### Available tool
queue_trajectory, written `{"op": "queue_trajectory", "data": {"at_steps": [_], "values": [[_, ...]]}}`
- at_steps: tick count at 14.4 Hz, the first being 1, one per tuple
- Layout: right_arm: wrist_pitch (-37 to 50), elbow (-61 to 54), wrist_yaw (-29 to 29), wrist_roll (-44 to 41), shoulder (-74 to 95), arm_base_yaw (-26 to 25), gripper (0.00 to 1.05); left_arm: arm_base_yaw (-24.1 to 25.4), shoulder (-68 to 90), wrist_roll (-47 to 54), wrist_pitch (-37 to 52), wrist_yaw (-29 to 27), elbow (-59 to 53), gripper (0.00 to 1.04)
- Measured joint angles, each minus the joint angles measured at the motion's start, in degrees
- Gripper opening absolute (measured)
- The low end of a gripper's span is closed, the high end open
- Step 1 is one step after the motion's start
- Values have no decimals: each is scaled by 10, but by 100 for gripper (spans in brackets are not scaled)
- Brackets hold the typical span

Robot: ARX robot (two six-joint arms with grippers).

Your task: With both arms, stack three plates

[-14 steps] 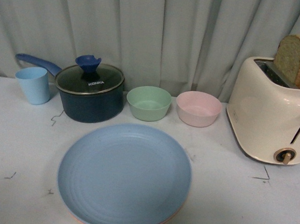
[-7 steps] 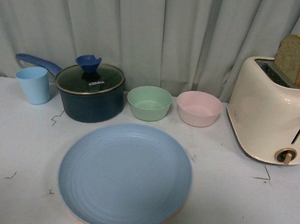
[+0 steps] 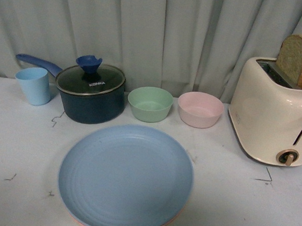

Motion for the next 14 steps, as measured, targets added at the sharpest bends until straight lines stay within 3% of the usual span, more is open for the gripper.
{"op": "queue_trajectory", "data": {"at_steps": [1, 2, 14], "values": [[0, 0, 0, 0, 0, 0, 86, 0, 0, 0, 0, 0, 0, 98], [0, 0, 0, 0, 0, 0, 98, 0, 0, 0, 0, 0, 0, 98], [0, 0, 0, 0, 0, 0, 98, 0, 0, 0, 0, 0, 0, 98]]}}
